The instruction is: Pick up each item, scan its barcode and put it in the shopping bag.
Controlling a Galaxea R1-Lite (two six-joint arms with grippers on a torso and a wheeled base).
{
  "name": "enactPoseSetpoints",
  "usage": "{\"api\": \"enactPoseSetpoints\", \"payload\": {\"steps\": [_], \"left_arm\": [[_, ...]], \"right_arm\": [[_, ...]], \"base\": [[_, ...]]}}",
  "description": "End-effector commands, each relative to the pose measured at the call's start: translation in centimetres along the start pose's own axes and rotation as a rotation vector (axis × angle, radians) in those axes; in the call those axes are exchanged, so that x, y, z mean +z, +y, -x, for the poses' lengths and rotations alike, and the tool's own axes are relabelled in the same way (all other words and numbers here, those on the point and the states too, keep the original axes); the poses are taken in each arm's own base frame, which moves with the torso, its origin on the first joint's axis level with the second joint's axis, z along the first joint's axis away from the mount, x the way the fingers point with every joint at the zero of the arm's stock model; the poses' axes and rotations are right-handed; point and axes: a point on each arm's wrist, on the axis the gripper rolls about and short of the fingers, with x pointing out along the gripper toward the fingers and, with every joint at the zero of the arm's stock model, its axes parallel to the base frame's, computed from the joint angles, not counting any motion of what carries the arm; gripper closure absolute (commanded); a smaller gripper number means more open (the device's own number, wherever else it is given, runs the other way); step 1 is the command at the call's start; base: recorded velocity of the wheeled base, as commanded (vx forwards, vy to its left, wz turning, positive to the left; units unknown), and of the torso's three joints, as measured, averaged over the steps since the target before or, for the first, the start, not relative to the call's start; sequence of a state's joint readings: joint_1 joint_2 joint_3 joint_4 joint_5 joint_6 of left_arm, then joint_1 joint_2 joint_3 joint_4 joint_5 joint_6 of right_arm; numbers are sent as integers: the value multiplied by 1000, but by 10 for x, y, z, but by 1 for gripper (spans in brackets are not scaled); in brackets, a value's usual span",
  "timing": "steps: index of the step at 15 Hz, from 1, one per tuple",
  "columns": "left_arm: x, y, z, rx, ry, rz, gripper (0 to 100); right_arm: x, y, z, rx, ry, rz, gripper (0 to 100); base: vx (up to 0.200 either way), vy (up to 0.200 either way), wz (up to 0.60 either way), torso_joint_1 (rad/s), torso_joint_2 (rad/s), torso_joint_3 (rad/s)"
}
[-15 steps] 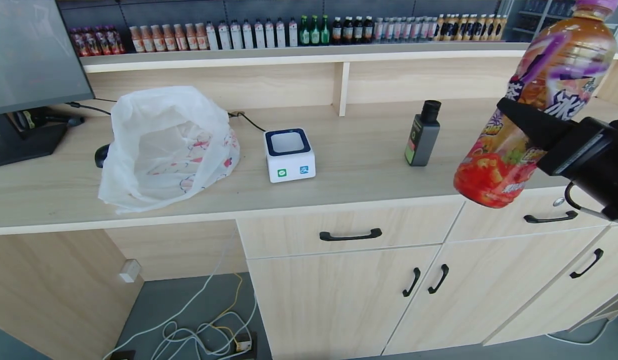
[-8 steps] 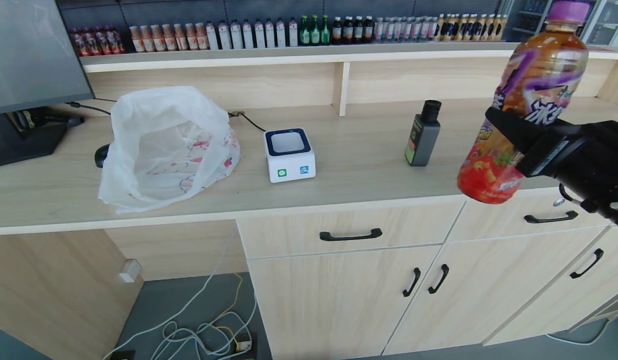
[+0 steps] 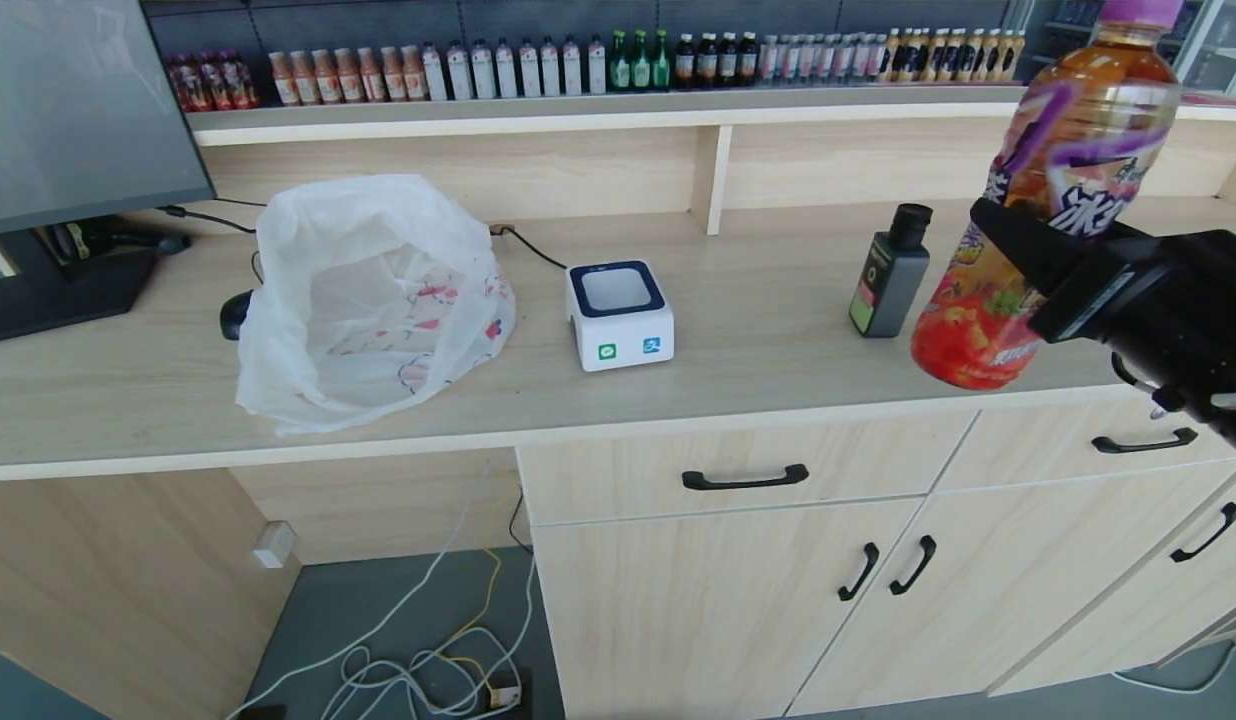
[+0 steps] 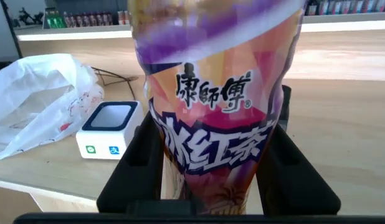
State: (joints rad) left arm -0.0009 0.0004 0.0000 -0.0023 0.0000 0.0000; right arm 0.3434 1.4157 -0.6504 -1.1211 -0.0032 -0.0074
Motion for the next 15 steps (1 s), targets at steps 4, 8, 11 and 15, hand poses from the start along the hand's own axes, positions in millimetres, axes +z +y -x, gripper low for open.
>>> {"api": "enactPoseSetpoints", "payload": {"steps": [4,8,11,15], "left_arm": [[0,0,0,1,-1,0,0],[0,0,0,1,-1,0,0],[0,0,0,1,-1,-2,0],[0,0,0,1,-1,-3,0]], "right_arm": [[1,-2,-6,5,-12,3,100],[-2,-2,-6,44,-5,5,100],[-5,-5,-9,40,3,10,100],[-8,-5,-14,53,9,6,100]], "base": [[0,200,0,-1,-1,-2],[0,200,0,2,2,4],[0,0,0,0,0,0],[0,0,0,0,0,0]]}}
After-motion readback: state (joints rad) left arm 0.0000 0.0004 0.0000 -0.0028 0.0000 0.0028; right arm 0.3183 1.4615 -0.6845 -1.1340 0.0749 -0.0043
